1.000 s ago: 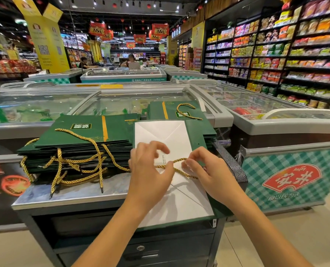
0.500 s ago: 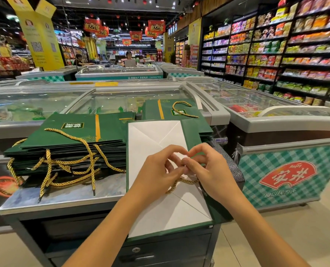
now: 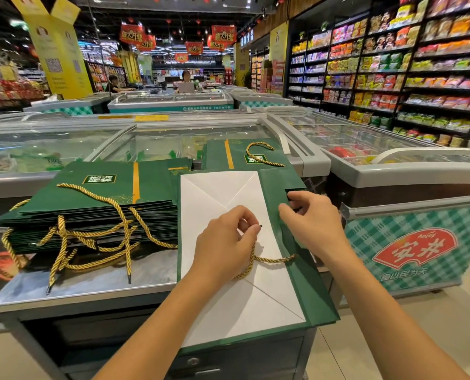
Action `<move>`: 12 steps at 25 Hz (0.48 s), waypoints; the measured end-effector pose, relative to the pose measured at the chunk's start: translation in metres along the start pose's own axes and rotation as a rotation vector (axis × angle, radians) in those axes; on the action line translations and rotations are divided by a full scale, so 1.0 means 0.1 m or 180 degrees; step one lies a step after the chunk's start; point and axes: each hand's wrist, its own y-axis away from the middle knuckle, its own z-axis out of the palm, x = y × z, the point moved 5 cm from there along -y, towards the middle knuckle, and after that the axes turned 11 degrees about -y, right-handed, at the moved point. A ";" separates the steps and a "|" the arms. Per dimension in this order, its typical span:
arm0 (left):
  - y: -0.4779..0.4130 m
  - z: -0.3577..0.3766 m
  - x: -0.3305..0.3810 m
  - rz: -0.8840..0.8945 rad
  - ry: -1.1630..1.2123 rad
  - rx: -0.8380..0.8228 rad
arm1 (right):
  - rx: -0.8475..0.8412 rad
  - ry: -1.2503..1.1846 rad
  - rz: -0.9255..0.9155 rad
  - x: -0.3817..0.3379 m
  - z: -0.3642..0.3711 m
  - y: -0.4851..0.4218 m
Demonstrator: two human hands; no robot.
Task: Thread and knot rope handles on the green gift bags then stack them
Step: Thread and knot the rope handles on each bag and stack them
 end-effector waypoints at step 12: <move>-0.46 0.15 0.30 0.0626 -0.0333 0.0446 | -0.0281 -0.0991 -0.0160 0.17 -0.03 -0.01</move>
